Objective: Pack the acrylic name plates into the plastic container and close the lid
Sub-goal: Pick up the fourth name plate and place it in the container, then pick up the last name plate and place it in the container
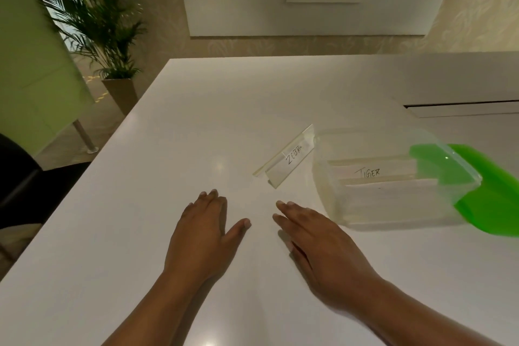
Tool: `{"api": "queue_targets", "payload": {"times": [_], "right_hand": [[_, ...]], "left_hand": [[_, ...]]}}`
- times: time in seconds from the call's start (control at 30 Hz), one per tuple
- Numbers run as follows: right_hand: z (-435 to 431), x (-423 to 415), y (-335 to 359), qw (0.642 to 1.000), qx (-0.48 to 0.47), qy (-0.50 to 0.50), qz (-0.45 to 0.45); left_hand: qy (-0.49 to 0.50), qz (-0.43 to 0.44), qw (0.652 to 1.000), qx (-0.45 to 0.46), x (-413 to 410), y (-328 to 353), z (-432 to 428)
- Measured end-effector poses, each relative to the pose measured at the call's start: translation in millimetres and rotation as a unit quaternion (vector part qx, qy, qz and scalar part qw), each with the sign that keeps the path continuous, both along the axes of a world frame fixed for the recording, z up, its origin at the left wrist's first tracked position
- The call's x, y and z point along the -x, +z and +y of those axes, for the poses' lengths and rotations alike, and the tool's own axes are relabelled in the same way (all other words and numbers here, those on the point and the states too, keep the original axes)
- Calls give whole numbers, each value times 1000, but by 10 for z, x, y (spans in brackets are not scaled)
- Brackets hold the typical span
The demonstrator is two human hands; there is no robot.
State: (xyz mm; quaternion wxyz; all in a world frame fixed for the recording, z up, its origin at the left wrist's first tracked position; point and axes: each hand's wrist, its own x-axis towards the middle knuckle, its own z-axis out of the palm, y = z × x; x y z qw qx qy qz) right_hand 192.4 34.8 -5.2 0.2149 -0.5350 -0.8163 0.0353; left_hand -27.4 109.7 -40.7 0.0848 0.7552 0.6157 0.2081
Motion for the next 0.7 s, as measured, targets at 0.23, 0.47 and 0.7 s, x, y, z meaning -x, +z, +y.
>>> {"api": "queue_targets", "payload": {"times": [0.23,0.47,0.7], "right_hand": [[96,-48,-127,995,91,-3,-47],[103,-79,-141,995,100,1,-18],[114,-71,-133,994,105,12,-12]], "left_hand": [[-1,1,1000,4,-3,3,23],[-8,-10,1000,20,-5,6,32],[-11,-34,999,36,-58,114,70]]}}
